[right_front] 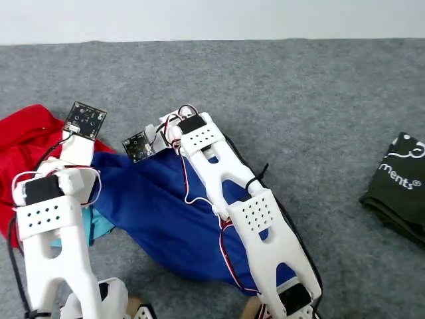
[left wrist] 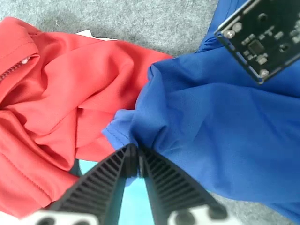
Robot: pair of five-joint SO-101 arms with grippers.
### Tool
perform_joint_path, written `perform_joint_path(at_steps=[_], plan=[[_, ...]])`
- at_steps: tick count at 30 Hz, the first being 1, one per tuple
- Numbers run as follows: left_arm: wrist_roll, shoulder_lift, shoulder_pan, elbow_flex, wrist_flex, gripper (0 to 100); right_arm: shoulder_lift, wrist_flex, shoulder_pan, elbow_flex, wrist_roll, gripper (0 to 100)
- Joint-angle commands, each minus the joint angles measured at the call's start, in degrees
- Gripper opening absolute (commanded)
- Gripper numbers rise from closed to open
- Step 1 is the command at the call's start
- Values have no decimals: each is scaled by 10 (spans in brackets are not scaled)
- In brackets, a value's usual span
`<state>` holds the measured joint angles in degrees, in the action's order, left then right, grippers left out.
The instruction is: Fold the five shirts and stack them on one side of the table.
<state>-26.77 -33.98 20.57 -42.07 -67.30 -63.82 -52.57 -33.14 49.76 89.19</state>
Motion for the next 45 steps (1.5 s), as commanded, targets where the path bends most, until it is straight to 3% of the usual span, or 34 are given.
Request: perform_joint_path(at_steps=[1, 9, 19, 25, 33, 45], plan=[[-1, -4, 4, 4, -3, 3, 20, 4, 5, -4, 28, 12], [-1, -4, 2, 71, -4, 3, 167, -115, 54, -4, 21, 11], [1, -4, -68, 240, -6, 3, 396, -271, 108, -4, -113, 11], [65, -4, -110, 313, -6, 3, 486, -356, 137, -4, -201, 11], [89, -4, -119, 394, -27, 3, 619, -472, 201, -4, -295, 11], [86, -4, -178, 492, -118, 3, 785, -491, 327, -4, -310, 11]])
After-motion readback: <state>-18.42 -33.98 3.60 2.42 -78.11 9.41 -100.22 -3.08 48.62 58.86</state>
